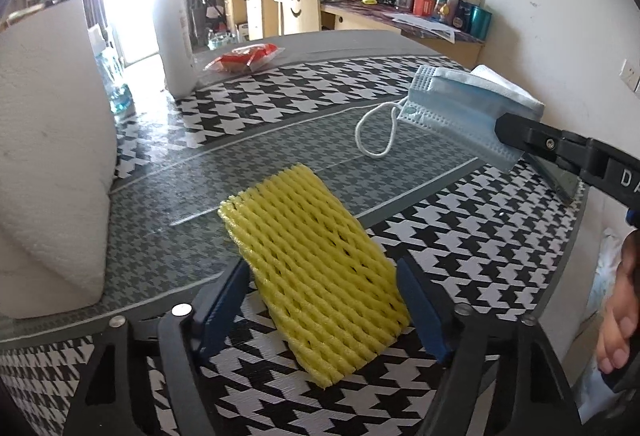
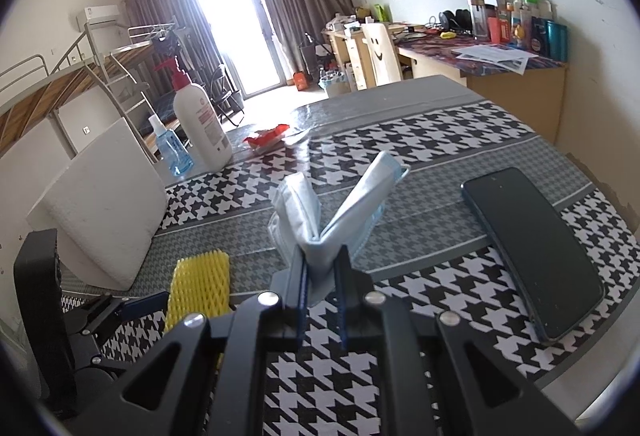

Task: Organize soft objects
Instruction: 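Close left tool on yellow foam net and lift it, then carry foam net with left tool while right tool carries mask over foam box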

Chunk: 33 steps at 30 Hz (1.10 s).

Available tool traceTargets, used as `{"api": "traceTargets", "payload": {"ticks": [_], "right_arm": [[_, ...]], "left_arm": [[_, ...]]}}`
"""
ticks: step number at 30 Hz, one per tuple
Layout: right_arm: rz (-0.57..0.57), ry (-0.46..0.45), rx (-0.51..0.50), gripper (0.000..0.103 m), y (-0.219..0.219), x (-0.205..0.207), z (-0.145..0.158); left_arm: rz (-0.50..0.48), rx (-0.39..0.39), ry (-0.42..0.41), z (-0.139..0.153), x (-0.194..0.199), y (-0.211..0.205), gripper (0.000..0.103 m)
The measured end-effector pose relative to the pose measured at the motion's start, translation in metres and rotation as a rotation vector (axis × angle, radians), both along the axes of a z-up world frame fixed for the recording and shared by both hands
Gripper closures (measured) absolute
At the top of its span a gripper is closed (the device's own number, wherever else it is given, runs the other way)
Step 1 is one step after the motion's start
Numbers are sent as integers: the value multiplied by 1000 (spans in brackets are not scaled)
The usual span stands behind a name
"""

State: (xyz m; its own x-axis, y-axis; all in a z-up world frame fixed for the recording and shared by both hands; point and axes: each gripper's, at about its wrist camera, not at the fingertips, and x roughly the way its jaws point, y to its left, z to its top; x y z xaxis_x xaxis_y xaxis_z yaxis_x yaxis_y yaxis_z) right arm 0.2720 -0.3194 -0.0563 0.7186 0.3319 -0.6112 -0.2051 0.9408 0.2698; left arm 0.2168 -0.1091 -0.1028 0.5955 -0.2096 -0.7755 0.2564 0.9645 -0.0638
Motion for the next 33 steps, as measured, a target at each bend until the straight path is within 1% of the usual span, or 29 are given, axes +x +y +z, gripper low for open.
{"api": "traceTargets", "payload": {"ticks": [4, 6, 7, 9, 10, 11, 12, 15, 21, 26, 33], "right_arm": [[-2, -5, 0, 88, -2, -3, 0], [-6, -9, 1, 88, -3, -5, 1], [-8, -10, 1, 88, -4, -6, 2], [-13, -15, 2, 88, -5, -8, 3], [-15, -17, 3, 88, -5, -9, 3], [-16, -20, 3, 88, -6, -10, 4], [-16, -21, 3, 88, -5, -11, 4], [-13, -23, -1, 88, -3, -13, 5], [4, -43, -9, 88, 6, -16, 13], [29, -71, -20, 88, 21, -20, 23], [52, -104, -23, 88, 38, -26, 32]], "left_arm": [[-18, -11, 2, 1, 0, -4, 39], [-29, -24, 3, 3, -2, -6, 50], [-38, -23, -3, 3, -3, -7, 52], [-46, -31, -4, 4, -3, -8, 62], [-45, -37, -7, 4, -3, -7, 65], [-42, -35, -14, 5, -4, -7, 71], [-38, -31, -20, 7, -4, -6, 74], [-29, -39, -39, 12, -6, 0, 75], [-37, -55, -114, 33, -20, 15, 76], [-22, -49, -179, 51, -32, 29, 76], [-13, -44, -231, 65, -41, 50, 76]]}}
